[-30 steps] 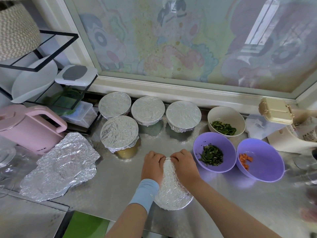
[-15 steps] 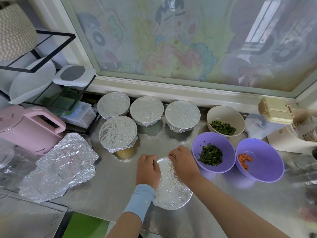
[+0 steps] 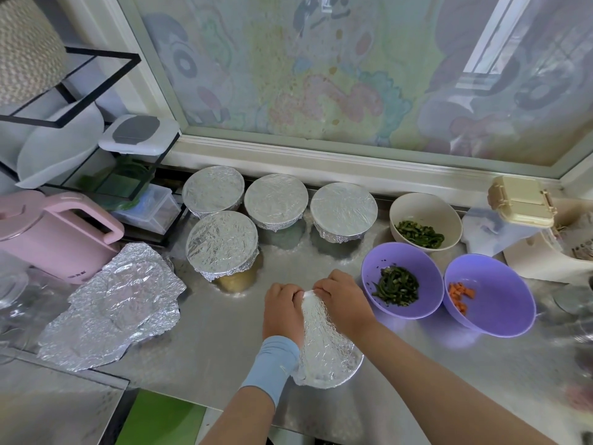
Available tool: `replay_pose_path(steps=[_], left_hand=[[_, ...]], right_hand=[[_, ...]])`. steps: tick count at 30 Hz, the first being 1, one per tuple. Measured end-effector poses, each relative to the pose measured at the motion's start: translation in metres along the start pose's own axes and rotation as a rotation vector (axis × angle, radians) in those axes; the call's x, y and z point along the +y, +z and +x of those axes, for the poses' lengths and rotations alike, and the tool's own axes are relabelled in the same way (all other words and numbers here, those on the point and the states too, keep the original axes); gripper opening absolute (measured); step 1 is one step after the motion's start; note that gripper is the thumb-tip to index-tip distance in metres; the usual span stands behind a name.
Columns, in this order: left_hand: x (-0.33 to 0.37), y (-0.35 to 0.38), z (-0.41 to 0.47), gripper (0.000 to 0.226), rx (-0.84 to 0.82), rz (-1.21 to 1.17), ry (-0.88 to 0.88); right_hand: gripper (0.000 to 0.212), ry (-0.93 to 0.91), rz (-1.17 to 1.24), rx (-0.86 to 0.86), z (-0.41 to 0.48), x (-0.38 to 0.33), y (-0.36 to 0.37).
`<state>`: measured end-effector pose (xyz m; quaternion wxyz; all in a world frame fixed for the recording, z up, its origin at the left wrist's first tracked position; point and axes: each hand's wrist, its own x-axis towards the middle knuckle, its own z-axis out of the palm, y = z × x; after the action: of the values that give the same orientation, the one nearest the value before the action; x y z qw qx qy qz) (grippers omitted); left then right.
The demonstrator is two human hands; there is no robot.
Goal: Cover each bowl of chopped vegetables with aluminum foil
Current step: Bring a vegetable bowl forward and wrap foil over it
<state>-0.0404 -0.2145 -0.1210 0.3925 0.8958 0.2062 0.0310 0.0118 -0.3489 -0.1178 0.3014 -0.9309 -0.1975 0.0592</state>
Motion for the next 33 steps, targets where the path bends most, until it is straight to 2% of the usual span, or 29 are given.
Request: replay_pose_path(steps=[3,7,9,10,12,14,20,24,28,33], left_hand=[[-0.007,-0.006,-0.005,0.014,0.010,0.039,0.011],[-0.007,-0.014,-0.003,0.018,-0.010,-0.002,0.058],[0.000,-0.014,0.002,0.016,-0.059,-0.022,0.086],[0.004,-0.012,0.005,0.014,-0.091,-0.026,0.096],[0.007,-0.008,0.008,0.013,-0.138,-0.024,0.095],[0.006,-0.005,0.008,0.013,-0.135,-0.033,0.070],[0.003,0.000,0.005,0.019,-0.100,-0.017,0.077],[-0.007,-0.007,-0.004,0.020,-0.036,0.028,0.080],[-0.020,-0.019,-0.004,0.017,0.028,0.053,0.060],[-0.011,-0.021,0.000,0.019,-0.073,0.045,0.115]], right_hand=[[0.014,-0.098,-0.070,-0.006,0.003,-0.002,-0.001],[0.013,-0.028,-0.161,-0.010,-0.002,-0.007,-0.006],[0.024,-0.036,-0.188,-0.073,-0.007,-0.007,-0.005],[0.024,-0.022,-0.159,-0.058,-0.008,-0.005,-0.004],[0.005,0.033,-0.093,0.031,-0.012,-0.006,-0.003],[0.008,0.076,-0.038,0.095,-0.013,-0.006,0.000],[0.015,0.133,0.043,0.041,-0.009,-0.001,0.002],[0.017,0.049,0.055,-0.069,-0.001,-0.009,-0.001],[0.021,0.014,0.015,-0.061,0.004,-0.015,0.004],[0.018,0.007,-0.007,0.004,-0.002,-0.014,0.003]])
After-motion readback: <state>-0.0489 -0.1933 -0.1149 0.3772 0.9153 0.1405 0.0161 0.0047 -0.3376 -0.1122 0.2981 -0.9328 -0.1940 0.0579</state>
